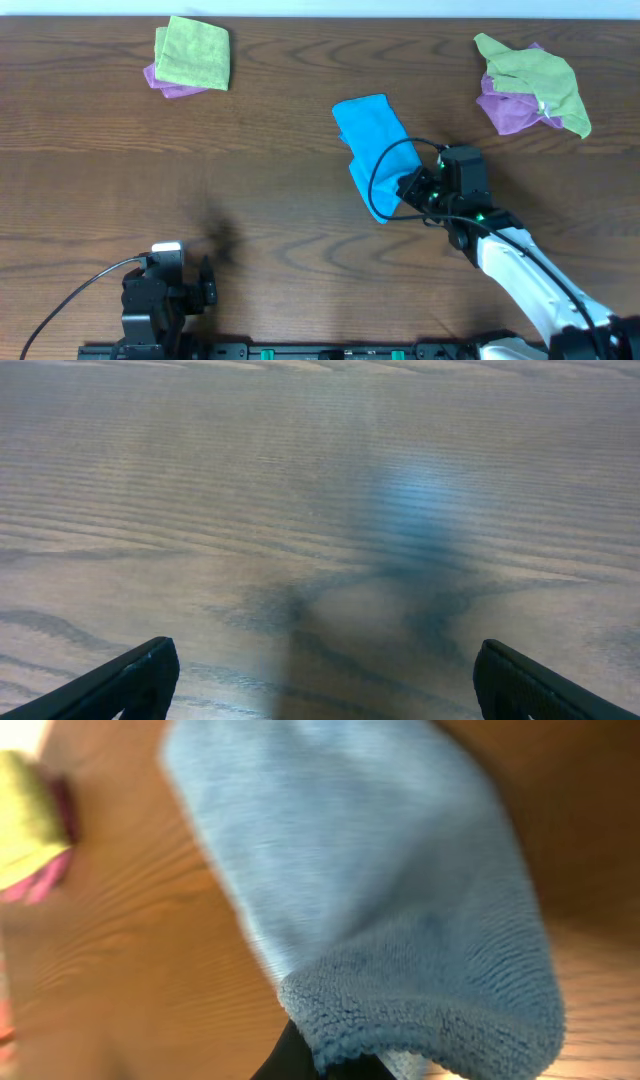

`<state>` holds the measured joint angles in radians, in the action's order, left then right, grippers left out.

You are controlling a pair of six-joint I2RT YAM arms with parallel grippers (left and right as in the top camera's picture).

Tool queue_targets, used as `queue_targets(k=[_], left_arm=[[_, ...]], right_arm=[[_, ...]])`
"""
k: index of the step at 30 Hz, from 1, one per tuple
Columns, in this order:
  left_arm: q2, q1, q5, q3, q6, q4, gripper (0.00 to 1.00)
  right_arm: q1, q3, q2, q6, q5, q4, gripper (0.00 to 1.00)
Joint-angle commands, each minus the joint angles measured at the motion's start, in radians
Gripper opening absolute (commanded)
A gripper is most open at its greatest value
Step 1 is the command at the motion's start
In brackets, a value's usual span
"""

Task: Fold the cloth
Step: 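Regrasp the blue cloth's lower edge with the right gripper, then drag the blue cloth upward with the right gripper to spread it flat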

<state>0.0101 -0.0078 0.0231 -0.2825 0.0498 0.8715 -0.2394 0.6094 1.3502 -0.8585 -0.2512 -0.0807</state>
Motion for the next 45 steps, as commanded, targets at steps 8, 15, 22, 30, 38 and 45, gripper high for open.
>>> queue_targets(k=[8, 15, 22, 30, 38, 45], left_arm=[[-0.006, 0.003, 0.057, 0.024, 0.008, 0.044, 0.96], [-0.006, 0.003, 0.134, 0.024, 0.007, 0.043, 0.96], [-0.006, 0.003, 0.098, 0.024, 0.006, 0.01, 0.95], [-0.006, 0.003, 0.018, 0.024, 0.006, -0.03, 0.95], [-0.006, 0.003, 0.009, 0.024, 0.006, -0.04, 0.95], [-0.006, 0.003, 0.009, 0.024, 0.006, -0.038, 0.95]], right_arm=[[-0.294, 0.269, -0.056, 0.111, -0.063, -0.045, 0.02], [-0.364, 0.589, -0.059, 0.292, 0.122, -0.475, 0.01], [-0.369, 0.832, -0.16, 0.307, 0.166, -0.847, 0.01], [-0.409, 0.916, -0.203, 0.243, 0.208, -1.047, 0.01], [-0.343, 0.915, 0.064, 0.336, 0.424, -0.909, 0.01], [-0.04, 0.954, 0.449, 0.394, 0.504, -0.594, 0.53]])
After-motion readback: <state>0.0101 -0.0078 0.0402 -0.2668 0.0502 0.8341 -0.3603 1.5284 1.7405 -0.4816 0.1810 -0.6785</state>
